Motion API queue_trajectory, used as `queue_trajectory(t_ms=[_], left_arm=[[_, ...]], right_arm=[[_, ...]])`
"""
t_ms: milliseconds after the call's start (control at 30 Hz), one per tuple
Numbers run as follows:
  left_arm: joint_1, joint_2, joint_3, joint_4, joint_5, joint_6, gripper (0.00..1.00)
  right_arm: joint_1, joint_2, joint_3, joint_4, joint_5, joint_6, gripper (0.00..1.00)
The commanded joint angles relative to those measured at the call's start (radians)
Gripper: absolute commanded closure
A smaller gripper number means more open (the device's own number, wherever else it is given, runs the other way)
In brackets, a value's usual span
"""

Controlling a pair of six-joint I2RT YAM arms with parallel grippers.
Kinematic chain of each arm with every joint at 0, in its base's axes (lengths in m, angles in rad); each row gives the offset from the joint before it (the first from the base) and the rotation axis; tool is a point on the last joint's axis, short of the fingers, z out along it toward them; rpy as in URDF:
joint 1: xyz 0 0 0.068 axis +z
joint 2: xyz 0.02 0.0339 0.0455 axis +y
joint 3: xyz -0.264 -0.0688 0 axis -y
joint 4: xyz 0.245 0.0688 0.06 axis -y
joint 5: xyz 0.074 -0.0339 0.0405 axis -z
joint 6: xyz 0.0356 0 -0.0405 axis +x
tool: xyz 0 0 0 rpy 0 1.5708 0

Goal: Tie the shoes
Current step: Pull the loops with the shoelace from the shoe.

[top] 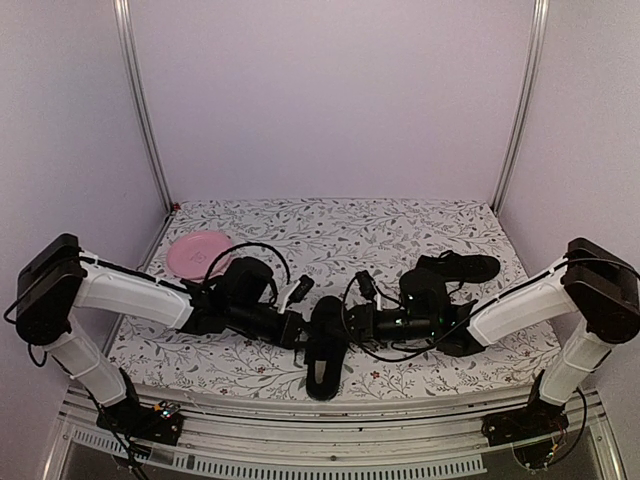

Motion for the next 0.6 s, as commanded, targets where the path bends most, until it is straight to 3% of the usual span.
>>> queue_trajectory(t_ms=[0, 567], left_arm=[[0.027, -0.033, -0.036, 0.147, 0.123, -0.023, 1.0], [0.035, 0.015, -0.078, 0.3, 0.24, -0.024, 1.0]], right_arm=[[0.018, 0.05, 0.016, 0.089, -0.033, 0.063, 0.67], [0.018, 0.128, 0.027, 0.158, -0.043, 0.132, 0.73]])
